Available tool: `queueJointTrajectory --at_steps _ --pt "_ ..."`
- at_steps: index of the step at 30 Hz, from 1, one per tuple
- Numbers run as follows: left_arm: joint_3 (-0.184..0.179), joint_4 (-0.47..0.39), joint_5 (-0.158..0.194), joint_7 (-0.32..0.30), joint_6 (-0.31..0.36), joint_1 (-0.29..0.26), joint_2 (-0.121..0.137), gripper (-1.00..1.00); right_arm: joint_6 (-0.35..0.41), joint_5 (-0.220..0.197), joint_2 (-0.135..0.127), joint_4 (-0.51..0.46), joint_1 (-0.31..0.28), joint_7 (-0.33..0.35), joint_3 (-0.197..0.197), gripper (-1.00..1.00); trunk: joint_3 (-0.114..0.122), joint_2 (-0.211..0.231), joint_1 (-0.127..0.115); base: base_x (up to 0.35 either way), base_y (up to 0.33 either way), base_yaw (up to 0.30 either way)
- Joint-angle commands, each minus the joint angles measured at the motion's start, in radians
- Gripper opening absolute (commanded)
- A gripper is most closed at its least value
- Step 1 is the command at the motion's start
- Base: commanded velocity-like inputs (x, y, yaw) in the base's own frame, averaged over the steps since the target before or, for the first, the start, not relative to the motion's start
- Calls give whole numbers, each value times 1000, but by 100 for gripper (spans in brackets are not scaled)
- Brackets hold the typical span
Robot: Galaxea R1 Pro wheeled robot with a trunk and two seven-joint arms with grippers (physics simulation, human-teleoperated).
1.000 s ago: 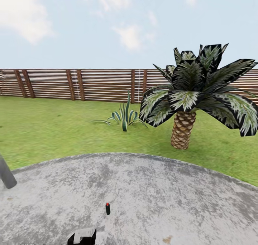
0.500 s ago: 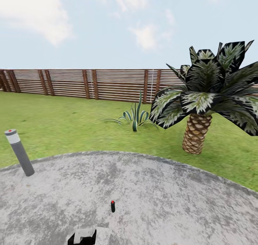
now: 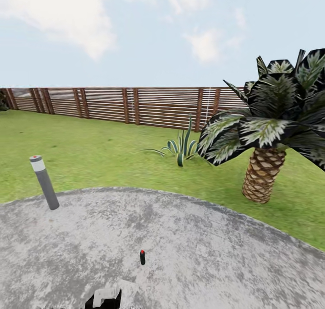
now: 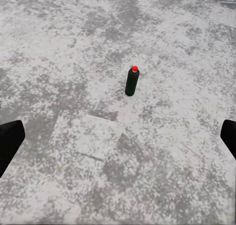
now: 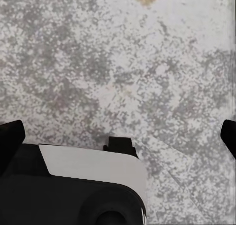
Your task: Pick up the pesticide atomizer in the garden and spray insectifuge to fully cover both potted plants in the garden.
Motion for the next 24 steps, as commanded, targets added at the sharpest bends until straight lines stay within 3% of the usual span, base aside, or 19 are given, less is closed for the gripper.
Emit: queueJointTrajectory --at_steps 1,14,24 --pt "1 1 5 0 -3 -1 0 100 -3 10 0 1 0 -1 -1 100 -1 -1 0 0 -322 250" --pt "1 1 5 0 -3 -1 -1 100 -2 10 0 1 0 -1 -1 100 -1 -1 0 0 -322 242" --pt "2 1 6 0 -3 -1 0 100 -2 9 0 1 0 -1 -1 100 -1 -1 0 0 -287 52"
